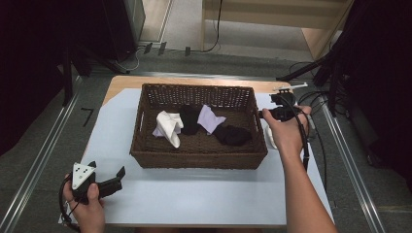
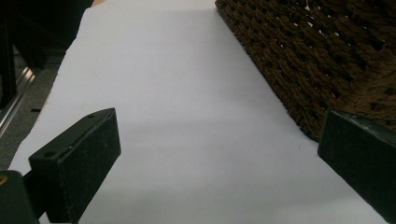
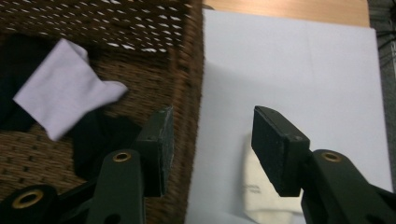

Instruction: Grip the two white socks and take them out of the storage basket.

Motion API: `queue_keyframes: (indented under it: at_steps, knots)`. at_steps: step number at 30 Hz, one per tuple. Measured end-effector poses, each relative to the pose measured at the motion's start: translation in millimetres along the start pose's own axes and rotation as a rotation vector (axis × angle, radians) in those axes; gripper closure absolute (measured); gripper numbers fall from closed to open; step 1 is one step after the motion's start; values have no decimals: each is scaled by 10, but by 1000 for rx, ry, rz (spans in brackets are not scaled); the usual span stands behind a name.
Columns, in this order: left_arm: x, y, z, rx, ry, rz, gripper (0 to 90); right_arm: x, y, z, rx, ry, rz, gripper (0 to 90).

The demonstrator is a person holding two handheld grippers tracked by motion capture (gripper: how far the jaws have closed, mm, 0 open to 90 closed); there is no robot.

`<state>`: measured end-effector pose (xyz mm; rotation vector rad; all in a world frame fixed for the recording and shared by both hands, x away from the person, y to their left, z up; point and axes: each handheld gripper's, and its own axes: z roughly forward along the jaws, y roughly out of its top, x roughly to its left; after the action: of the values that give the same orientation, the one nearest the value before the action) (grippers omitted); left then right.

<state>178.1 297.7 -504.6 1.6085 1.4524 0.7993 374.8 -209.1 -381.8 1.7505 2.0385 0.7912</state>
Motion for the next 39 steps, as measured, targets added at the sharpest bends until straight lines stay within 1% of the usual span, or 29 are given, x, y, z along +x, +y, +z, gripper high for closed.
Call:
queue_keyframes:
  at_steps: [1,2,4,5,6,7,8,13,14,15,16,17,18,19,20,21,22,24,26,27,29,30,31,32,35,36,37,38,39]
  knots:
    - [1,0,-1,1,0,-1,3,0,0,0,0,0,0,489]
    - [0,0,0,1,-1,-4,3,100,40,1,-3,8,-16,490]
    - [1,0,0,1,-1,-3,3,137,54,1,-4,13,-19,490]
    - [1,0,0,0,0,-4,3,249,87,15,-6,23,-29,491]
    - [1,0,0,0,0,-4,3,249,87,15,-6,23,-29,491]
    - [0,0,0,-2,1,-5,3,349,108,38,-3,29,-40,491]
    - [0,0,0,-2,1,-5,3,349,108,38,-3,29,-40,491]
    - [0,-2,-2,-4,2,-1,3,621,138,119,6,52,-75,491]
    - [0,-2,-2,-5,2,-2,3,743,141,164,11,61,-99,490]
    - [0,-2,-2,-5,2,-3,3,743,141,164,11,61,-99,490]
    - [1,-3,-2,-8,2,-2,3,870,144,214,16,74,-118,487]
    - [1,-3,-2,-8,2,-2,3,938,142,240,19,86,-118,485]
    - [1,-3,-3,-8,2,-2,3,938,142,240,19,86,-118,485]
    - [0,-3,-6,-10,2,-2,3,1062,137,293,23,111,-122,483]
    - [1,-3,-4,-10,0,-2,3,1124,132,320,26,123,-124,482]
    - [1,-3,-4,-10,0,-2,3,1124,132,320,26,123,-124,482]
    - [0,-3,-2,-7,1,1,3,1245,126,365,31,138,-142,481]
    - [0,-4,-3,-7,1,2,3,1298,124,384,32,148,-144,481]
    - [2,-4,-4,-9,0,1,3,1450,105,453,41,166,-160,474]
    - [2,-4,-4,-9,0,1,3,1450,105,453,41,166,-160,474]
    - [1,-4,-3,-11,1,-1,3,1607,72,541,57,187,-177,460]
    - [2,-3,-4,-9,1,-1,3,1607,72,541,57,187,-177,460]
    - [4,-4,-4,-11,-3,-2,3,1714,47,602,72,210,-195,438]
    - [4,-4,-4,-10,-2,-1,3,1714,47,602,72,210,-195,438]
    - [3,-4,-5,-9,-1,0,3,1910,11,723,103,237,-245,403]
    - [4,-5,-3,-13,-4,-1,3,1910,11,723,103,237,-245,403]
    - [8,-4,-6,-9,-6,0,3,1949,7,739,110,241,-250,395]
    - [9,-4,-6,-10,-7,-1,3,2062,-10,788,122,250,-269,376]
    - [9,-4,-6,-10,-7,-1,3,2062,-10,788,122,250,-269,376]
